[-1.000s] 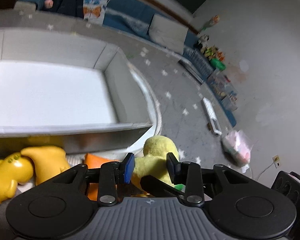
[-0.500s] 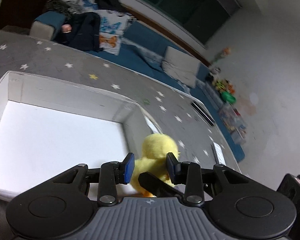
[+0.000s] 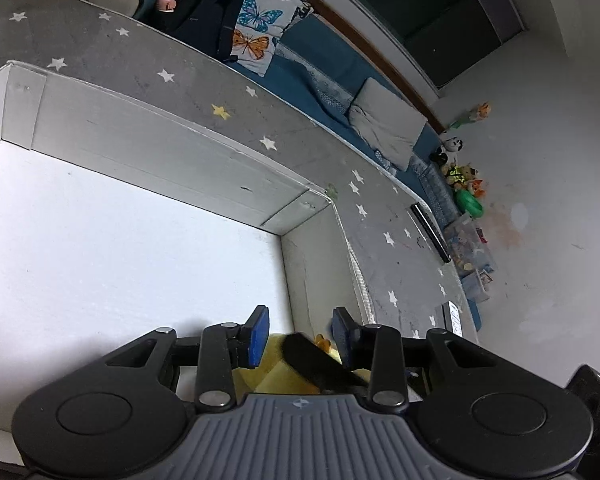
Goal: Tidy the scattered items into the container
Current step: 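Carry the chick into the white box and open the right tool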
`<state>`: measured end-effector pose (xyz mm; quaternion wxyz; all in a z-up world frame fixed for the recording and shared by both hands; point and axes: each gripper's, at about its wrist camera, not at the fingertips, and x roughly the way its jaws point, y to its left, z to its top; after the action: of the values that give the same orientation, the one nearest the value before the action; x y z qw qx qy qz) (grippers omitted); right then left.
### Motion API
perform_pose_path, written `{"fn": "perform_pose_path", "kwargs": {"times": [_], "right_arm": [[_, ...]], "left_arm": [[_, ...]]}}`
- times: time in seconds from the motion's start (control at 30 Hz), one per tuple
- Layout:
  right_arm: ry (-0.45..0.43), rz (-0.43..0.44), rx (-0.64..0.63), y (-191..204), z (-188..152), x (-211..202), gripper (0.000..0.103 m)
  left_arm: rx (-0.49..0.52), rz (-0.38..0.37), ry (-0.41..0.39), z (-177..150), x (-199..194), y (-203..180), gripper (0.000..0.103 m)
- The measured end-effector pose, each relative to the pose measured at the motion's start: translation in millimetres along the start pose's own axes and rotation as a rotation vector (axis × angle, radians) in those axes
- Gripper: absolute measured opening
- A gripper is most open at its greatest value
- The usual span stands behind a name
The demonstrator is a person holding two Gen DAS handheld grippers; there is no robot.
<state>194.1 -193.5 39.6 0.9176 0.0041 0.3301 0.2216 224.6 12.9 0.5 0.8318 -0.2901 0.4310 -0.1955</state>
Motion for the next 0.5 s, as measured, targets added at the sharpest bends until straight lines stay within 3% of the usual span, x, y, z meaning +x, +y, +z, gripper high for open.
{"fn": "perform_pose_path", "kwargs": {"times": [0.2, 0.5], "right_arm": [[-0.066, -0.019, 0.048, -8.9, -11.1, -36.9, 0.045], [-0.082, -0.017, 0.022, 1.0, -31.0, -69.5, 0.047]], "left_arm": [[0.057, 0.001, -0.052, -6.1, -16.7, -11.8, 0.037], [0.120, 0.018, -0.098, -25.6, -37.6, -27.3, 0.037]]}}
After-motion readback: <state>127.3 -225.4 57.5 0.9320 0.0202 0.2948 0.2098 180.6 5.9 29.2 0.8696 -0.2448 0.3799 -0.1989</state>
